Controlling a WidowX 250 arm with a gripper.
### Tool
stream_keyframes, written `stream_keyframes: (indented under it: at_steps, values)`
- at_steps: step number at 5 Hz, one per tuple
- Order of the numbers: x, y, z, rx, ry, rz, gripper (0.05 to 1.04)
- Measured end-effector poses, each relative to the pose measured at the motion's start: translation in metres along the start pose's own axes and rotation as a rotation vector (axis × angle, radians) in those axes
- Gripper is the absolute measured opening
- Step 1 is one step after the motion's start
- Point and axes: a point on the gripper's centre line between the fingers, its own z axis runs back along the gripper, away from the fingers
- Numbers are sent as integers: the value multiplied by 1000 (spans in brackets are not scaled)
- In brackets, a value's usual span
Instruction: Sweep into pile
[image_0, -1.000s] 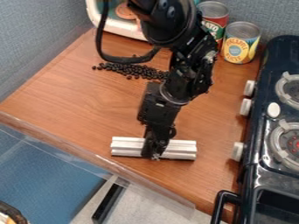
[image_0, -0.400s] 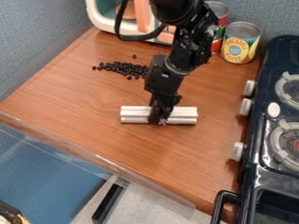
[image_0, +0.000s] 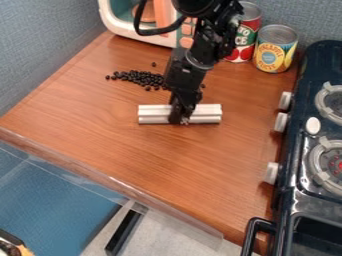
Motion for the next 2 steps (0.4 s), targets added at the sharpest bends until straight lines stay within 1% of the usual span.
stream_keyframes:
  at_steps: [2]
  values:
    - [10,-33,-3,-21,-11,70,367]
